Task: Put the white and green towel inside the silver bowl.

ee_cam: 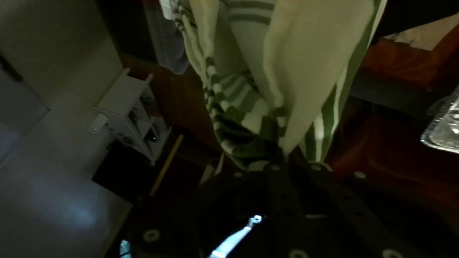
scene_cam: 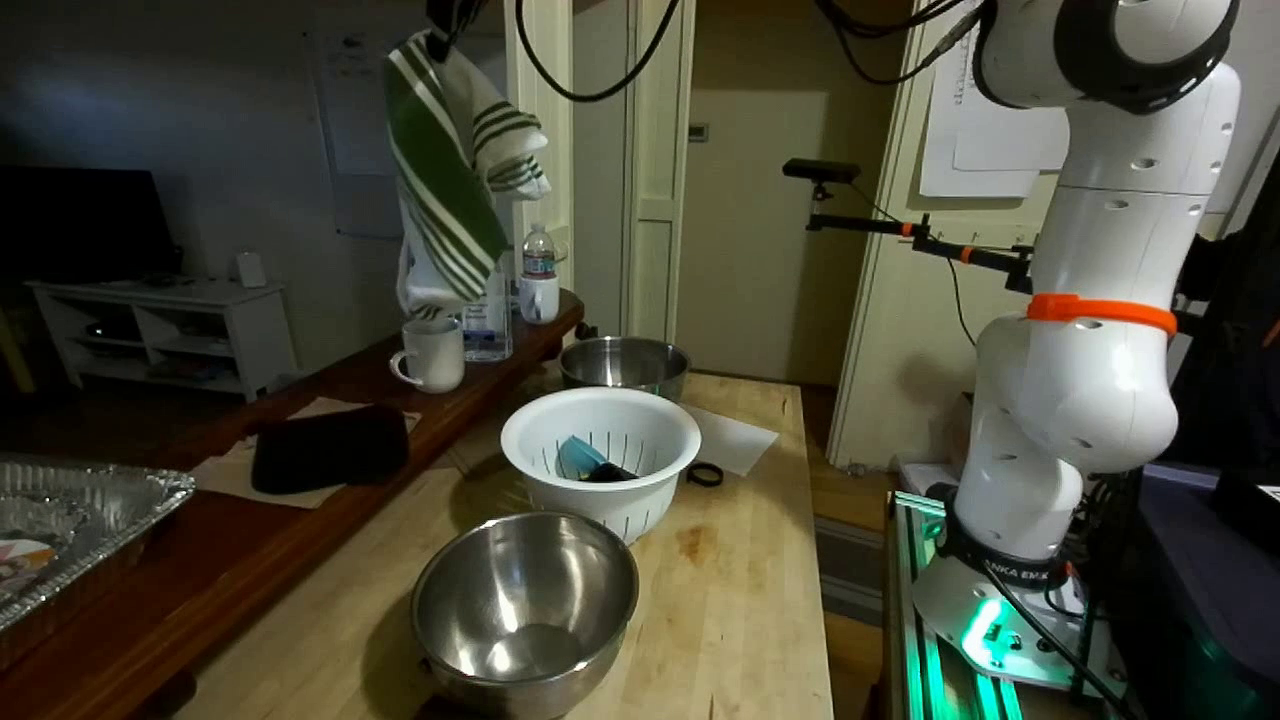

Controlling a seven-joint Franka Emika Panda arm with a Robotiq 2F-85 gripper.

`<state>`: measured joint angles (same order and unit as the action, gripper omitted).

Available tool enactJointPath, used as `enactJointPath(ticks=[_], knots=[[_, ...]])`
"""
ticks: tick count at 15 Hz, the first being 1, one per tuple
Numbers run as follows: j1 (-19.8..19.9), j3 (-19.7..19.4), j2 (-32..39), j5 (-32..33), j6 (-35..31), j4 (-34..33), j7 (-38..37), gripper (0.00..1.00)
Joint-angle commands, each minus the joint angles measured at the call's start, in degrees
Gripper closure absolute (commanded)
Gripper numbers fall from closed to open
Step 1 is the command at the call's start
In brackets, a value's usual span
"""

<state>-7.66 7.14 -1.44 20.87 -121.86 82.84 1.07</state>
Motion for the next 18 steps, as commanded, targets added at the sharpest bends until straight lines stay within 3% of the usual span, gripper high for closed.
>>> enactJointPath(ticks=[1,11,12,13,17,18], knots=[[0.83,-0.37,-4.16,5.61,5.86,0.72,-9.35,0.98],[8.04,0.36,-15.13,28.04,14.99,12.14,-27.64,0.98],[8.41,0.61,-15.3,28.53,17.61,13.17,-29.88,0.98],[7.28,-0.38,-12.98,25.56,15.39,8.64,-25.17,0.93],[7.87,-0.2,-13.72,27.11,16.76,11.61,-28.36,0.93],[7.86,-0.13,-13.77,27.14,16.77,11.64,-28.52,0.98]])
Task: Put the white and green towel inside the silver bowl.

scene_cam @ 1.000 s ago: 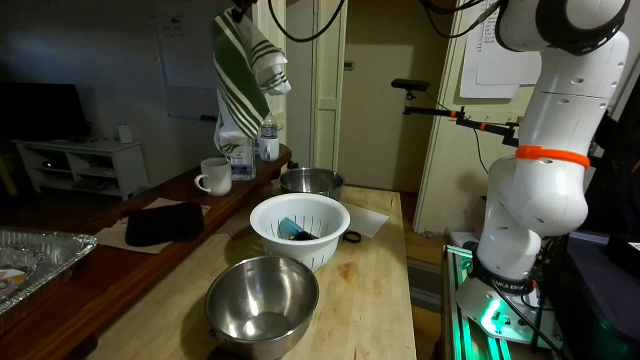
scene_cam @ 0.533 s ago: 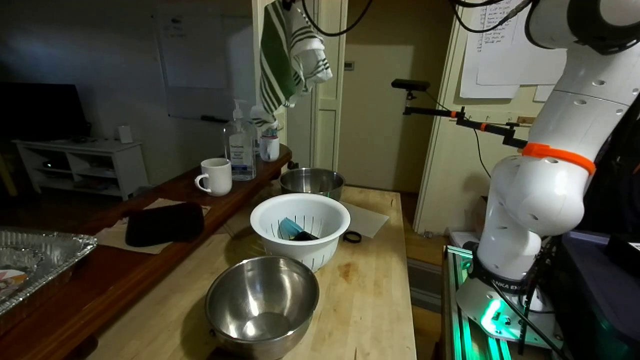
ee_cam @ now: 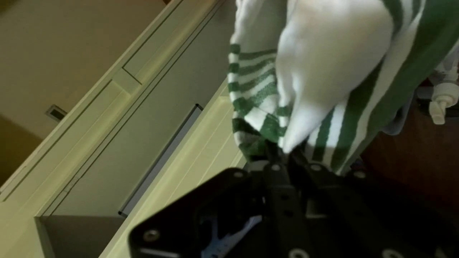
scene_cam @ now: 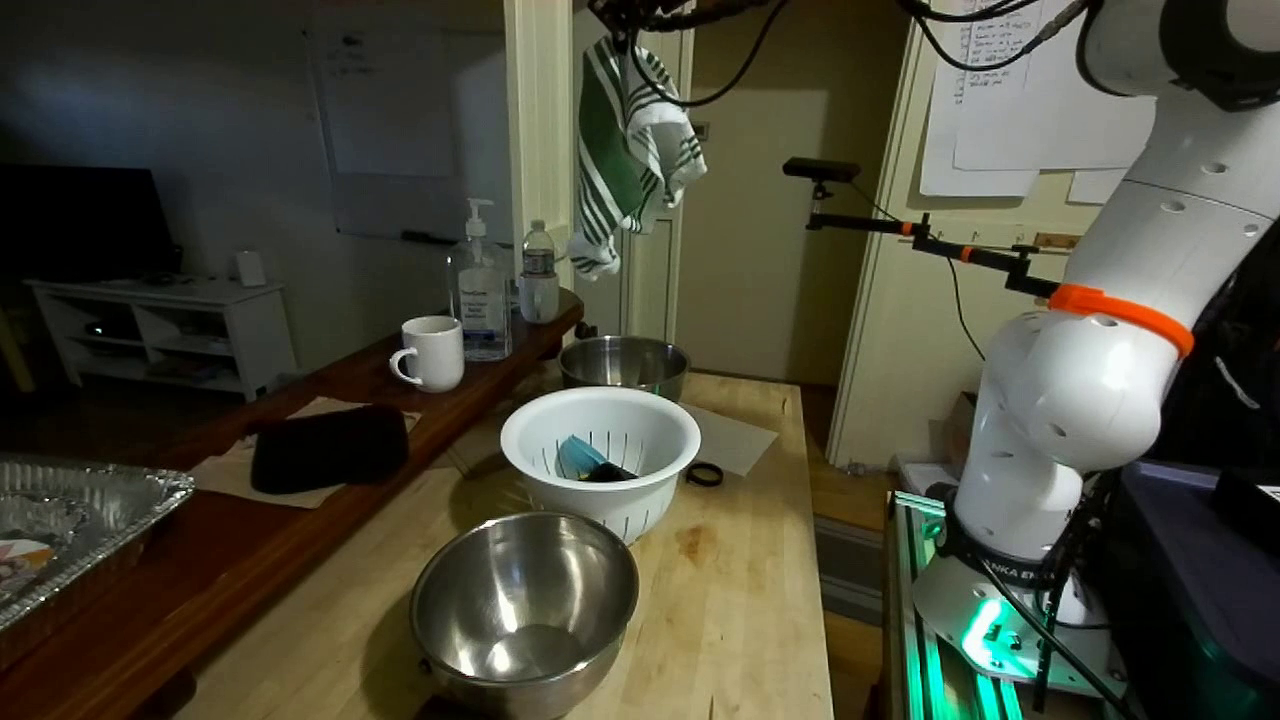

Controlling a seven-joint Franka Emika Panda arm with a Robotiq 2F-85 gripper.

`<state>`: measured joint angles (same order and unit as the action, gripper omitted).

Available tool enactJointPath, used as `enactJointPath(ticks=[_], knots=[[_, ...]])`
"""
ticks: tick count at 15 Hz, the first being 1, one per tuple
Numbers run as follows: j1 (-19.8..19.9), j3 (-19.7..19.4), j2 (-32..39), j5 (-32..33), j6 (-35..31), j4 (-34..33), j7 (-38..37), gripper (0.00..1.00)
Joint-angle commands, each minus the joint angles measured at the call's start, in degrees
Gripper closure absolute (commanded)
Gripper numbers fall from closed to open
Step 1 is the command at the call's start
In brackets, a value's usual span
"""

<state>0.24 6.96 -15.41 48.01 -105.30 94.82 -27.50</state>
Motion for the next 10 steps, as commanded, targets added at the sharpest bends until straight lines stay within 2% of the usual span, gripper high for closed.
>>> enactJointPath(ticks=[1,7,10], knots=[[0.15,0.34,0.47,0.92,0.84,-0.08,-0.19,0.98],[2.65,-2.34,2.93,3.4,6.16,2.61,-0.49,0.98],[3.29,-4.22,4.6,2.72,5.98,4.81,-1.26,0.98]])
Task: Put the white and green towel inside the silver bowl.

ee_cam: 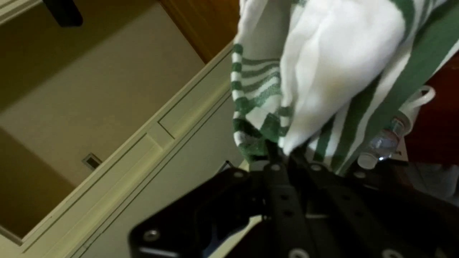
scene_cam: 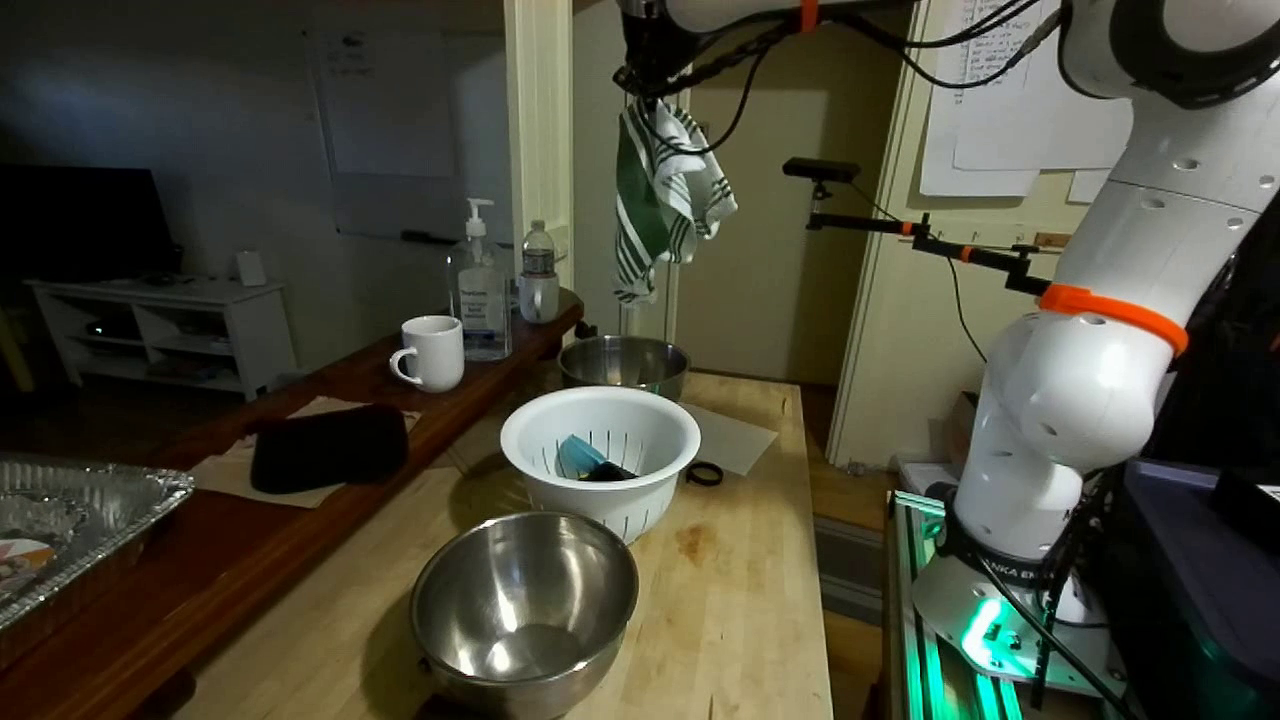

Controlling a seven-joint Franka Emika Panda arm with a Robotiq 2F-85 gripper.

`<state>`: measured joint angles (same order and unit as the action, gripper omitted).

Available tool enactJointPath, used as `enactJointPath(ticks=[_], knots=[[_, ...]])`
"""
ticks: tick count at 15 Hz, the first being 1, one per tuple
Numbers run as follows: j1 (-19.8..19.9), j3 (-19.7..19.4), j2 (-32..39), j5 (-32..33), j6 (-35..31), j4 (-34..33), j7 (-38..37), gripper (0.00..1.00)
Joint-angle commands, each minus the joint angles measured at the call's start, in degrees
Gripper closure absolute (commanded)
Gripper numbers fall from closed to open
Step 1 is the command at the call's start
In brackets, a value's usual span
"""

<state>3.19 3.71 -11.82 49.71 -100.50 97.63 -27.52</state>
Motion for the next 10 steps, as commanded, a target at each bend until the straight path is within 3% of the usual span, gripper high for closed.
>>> enactJointPath(ticks=[1,10], knots=[[0.42,-1.43,1.35,1.03,0.87,3.0,-1.58,0.98],[0.6,-3.33,5.95,0.93,1.33,10.71,-5.46,0.98]])
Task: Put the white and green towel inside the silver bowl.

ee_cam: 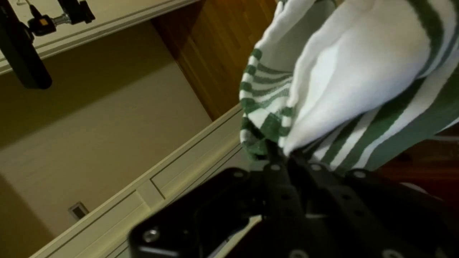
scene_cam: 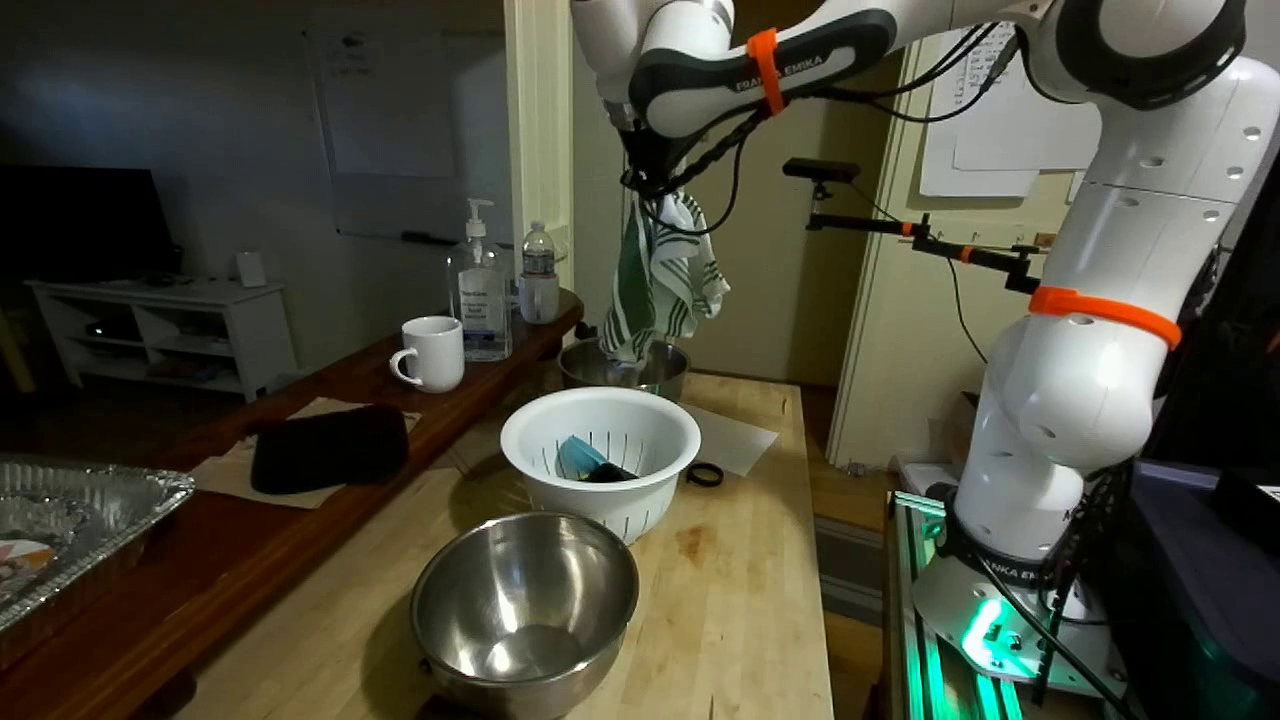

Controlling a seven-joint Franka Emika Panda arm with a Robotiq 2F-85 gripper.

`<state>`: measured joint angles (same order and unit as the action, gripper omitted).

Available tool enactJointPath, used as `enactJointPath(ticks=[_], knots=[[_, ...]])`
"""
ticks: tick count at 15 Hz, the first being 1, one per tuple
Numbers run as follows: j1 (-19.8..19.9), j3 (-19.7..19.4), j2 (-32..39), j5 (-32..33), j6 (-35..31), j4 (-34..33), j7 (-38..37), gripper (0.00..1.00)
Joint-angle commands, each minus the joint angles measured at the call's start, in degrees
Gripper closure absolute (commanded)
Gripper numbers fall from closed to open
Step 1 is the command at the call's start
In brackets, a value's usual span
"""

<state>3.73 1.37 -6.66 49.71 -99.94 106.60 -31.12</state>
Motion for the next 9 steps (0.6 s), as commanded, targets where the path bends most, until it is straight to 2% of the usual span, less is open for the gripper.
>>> enactJointPath(ticks=[1,6,7,9], knots=[[0.14,-1.48,1.33,0.47,0.4,2.26,-2.15,0.98],[-0.9,-1.89,6.26,-1.5,0.78,-0.49,-0.97,0.98],[-0.49,-2.45,4.57,-0.77,0.11,1.34,-1.29,0.93],[-0.95,-2.17,5.68,-0.78,0.11,0.8,-1.29,0.93]])
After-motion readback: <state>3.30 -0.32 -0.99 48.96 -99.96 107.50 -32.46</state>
